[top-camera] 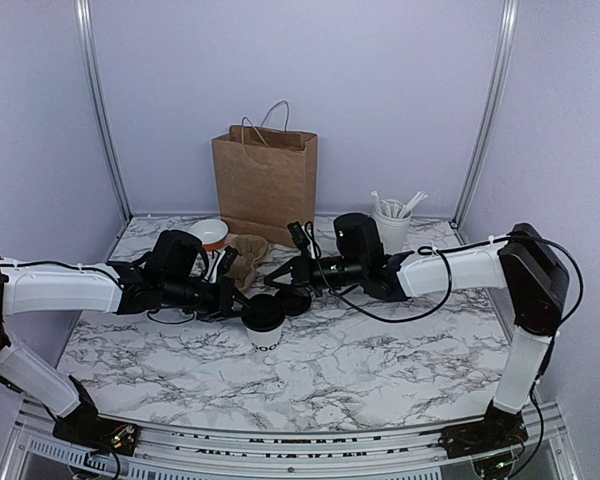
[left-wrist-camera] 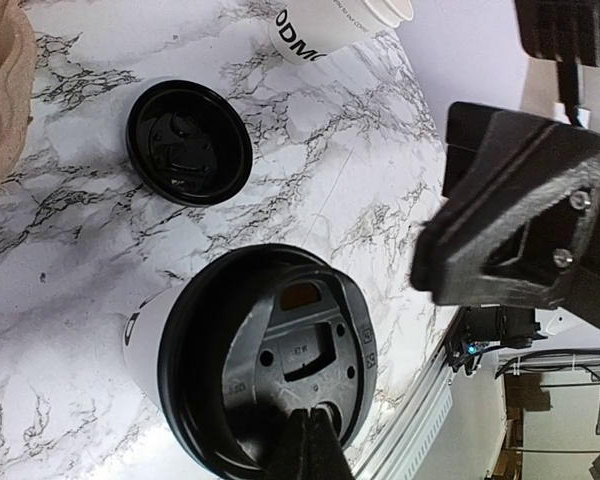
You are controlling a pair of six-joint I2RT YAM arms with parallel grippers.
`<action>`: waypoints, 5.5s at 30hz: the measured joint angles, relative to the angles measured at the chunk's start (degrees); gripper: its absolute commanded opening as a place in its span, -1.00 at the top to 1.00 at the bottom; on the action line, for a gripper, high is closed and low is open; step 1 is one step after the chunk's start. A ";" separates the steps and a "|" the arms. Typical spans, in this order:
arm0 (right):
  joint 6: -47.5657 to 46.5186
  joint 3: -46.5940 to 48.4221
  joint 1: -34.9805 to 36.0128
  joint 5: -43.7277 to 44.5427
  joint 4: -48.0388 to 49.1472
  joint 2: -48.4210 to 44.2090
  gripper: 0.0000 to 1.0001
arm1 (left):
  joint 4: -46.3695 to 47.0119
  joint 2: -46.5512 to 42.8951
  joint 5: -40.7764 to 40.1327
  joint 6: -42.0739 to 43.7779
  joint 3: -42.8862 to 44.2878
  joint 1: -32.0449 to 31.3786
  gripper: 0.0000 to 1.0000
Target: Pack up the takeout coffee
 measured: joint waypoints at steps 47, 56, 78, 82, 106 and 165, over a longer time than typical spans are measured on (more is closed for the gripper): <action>-1.97 -4.31 4.09 -2.38 -4.33 0.04 1.00 | -2.80 0.26 -3.15 1.46 1.77 -0.20 1.00; -3.21 -3.58 4.07 -1.22 -6.93 0.00 1.00 | -4.20 0.17 -3.15 1.62 2.95 -0.20 1.00; -12.02 0.63 -2.10 10.60 -23.91 -7.43 0.70 | -8.35 -3.82 -4.70 5.68 8.33 3.96 0.61; -12.92 1.75 -3.69 14.12 -28.94 -7.45 0.54 | -9.25 -5.42 -5.60 6.56 8.37 5.97 0.50; -14.43 -6.08 -4.26 29.66 -29.29 -16.70 -0.15 | -10.16 -12.28 -11.17 7.72 5.20 7.32 -0.19; -27.52 39.54 17.75 49.55 -58.14 10.56 -0.68 | -16.70 -21.18 -25.20 4.90 -0.39 14.88 -0.98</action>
